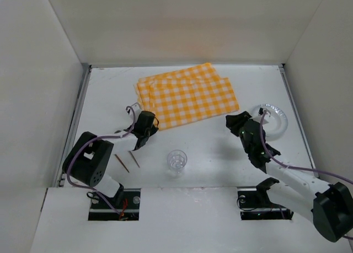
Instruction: Set the dinner table for one person
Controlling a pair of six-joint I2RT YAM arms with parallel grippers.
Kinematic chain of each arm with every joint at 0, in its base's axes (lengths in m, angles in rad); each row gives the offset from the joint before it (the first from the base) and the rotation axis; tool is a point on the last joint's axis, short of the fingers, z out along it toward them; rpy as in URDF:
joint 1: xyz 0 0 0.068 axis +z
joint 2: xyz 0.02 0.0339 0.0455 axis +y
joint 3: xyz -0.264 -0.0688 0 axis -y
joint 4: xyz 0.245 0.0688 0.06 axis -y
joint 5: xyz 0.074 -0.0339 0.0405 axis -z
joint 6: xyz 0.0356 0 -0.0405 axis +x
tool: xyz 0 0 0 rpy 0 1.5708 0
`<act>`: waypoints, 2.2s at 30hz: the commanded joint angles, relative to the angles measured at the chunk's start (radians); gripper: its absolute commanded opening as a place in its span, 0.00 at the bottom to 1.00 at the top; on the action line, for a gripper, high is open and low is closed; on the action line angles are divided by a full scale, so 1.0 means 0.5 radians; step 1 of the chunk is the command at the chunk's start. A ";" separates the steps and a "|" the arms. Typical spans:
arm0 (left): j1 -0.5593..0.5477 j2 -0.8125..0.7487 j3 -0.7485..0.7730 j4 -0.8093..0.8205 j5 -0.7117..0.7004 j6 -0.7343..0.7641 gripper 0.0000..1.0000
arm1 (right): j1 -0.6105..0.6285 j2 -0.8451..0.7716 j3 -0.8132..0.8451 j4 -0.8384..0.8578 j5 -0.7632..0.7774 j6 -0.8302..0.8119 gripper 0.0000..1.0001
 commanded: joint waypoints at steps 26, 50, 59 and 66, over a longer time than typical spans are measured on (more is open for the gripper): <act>0.094 -0.249 -0.184 0.078 0.124 -0.121 0.47 | -0.366 0.439 0.228 -0.174 -0.099 0.008 0.60; 0.527 0.027 -0.141 0.259 0.182 0.001 0.00 | -0.497 0.213 0.035 -0.142 -0.099 0.259 0.63; 0.398 -0.217 -0.153 0.186 0.094 0.047 0.42 | -1.089 -0.008 0.093 -0.360 -0.194 0.217 0.69; 0.331 -0.684 -0.321 0.216 -0.069 0.112 0.49 | -1.454 -0.023 -0.066 -0.446 -0.167 0.229 0.72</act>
